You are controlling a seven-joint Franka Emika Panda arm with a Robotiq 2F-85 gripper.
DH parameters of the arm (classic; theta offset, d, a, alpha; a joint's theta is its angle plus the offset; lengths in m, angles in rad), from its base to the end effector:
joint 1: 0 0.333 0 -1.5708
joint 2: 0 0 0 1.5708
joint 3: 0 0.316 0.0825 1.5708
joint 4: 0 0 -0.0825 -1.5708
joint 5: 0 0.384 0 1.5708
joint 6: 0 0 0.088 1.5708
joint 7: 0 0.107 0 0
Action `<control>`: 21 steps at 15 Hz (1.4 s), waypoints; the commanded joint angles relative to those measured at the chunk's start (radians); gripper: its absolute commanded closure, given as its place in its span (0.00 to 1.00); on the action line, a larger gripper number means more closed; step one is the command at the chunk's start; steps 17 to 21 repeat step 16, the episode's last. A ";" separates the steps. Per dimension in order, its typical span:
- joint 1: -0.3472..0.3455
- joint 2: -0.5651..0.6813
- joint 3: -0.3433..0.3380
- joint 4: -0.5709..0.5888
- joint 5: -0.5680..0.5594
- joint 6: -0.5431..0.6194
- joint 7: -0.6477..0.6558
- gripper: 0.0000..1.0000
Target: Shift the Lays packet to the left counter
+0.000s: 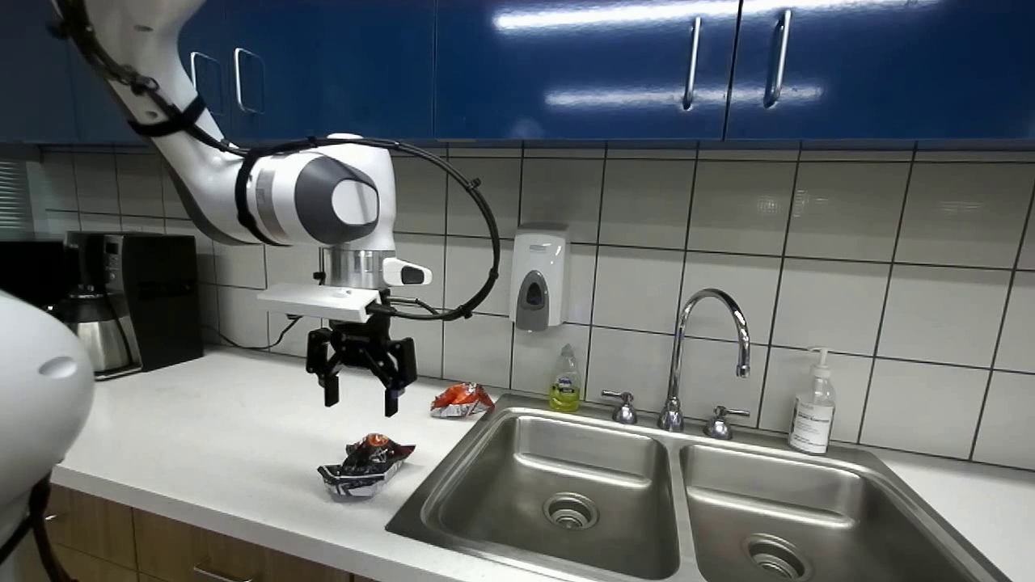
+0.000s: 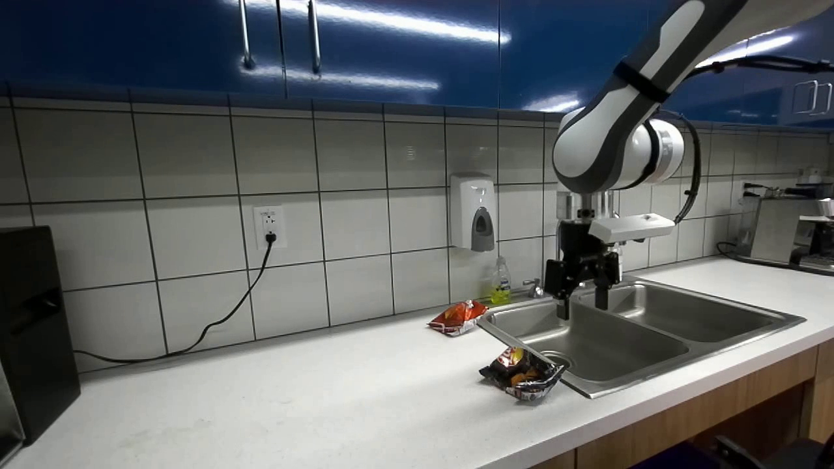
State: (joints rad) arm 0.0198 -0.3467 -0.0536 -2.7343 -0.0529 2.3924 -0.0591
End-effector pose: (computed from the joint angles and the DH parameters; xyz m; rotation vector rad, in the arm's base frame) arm 0.3816 -0.0120 0.3280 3.1217 0.1048 0.0061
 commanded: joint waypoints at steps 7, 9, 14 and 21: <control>-0.011 -0.120 0.009 -0.045 0.007 -0.100 -0.005 0.00; -0.011 -0.112 0.009 -0.045 0.007 -0.100 -0.005 0.00; -0.011 -0.108 0.009 -0.044 0.007 -0.099 -0.005 0.00; -0.011 -0.108 0.009 -0.044 0.007 -0.099 -0.005 0.00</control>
